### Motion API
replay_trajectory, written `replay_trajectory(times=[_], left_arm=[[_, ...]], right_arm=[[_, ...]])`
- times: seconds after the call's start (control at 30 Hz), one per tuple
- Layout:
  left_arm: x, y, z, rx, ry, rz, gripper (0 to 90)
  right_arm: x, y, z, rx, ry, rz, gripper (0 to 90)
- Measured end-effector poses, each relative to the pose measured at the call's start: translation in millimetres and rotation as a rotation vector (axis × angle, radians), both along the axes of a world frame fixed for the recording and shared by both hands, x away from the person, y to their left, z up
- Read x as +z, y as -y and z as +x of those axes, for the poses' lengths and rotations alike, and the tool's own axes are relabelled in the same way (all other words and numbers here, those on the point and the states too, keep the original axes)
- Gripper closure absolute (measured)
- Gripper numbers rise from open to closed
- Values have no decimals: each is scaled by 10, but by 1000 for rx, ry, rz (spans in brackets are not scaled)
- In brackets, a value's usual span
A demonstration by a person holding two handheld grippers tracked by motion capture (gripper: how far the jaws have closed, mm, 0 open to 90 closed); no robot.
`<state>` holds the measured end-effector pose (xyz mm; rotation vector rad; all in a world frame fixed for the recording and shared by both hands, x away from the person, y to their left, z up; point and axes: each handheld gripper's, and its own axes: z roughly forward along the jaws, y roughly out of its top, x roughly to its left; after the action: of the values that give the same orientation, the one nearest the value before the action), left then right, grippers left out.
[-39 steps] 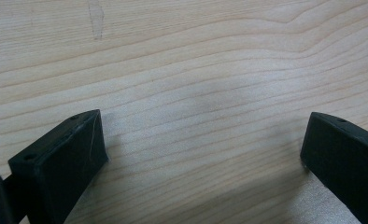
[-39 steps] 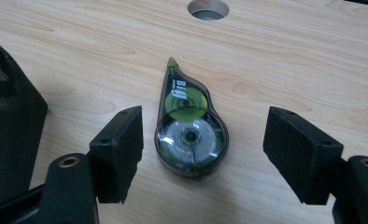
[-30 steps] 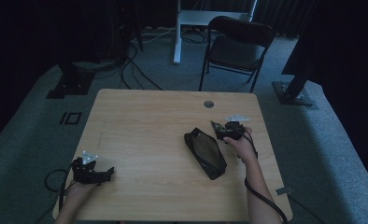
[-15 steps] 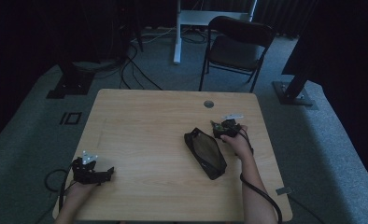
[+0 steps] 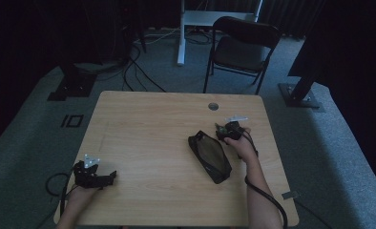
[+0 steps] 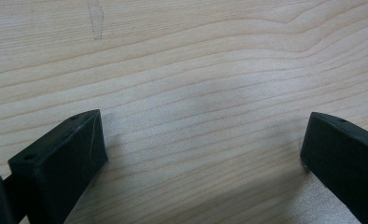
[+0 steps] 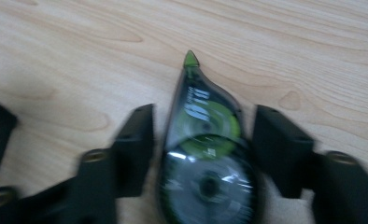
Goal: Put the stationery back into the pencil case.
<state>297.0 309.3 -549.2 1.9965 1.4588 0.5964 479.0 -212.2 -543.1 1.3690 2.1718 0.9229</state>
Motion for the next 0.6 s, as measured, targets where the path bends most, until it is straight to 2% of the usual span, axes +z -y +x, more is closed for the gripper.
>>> replay_trajectory(times=[0.2, 0.37, 0.43, 0.6], left_arm=[[0, 0, 0, 0, 0, 0, 2], [0, 0, 0, 0, 0, 0, 2], [0, 0, 0, 0, 0, 0, 2], [0, 0, 0, 0, 0, 0, 2]], right_arm=[[43, -13, -17, 10, -20, -30, 473], [123, 59, -57, -35, -6, -18, 480], [175, 87, -85, -45, -1, -30, 480], [313, 155, -176, -73, 0, -23, 482]])
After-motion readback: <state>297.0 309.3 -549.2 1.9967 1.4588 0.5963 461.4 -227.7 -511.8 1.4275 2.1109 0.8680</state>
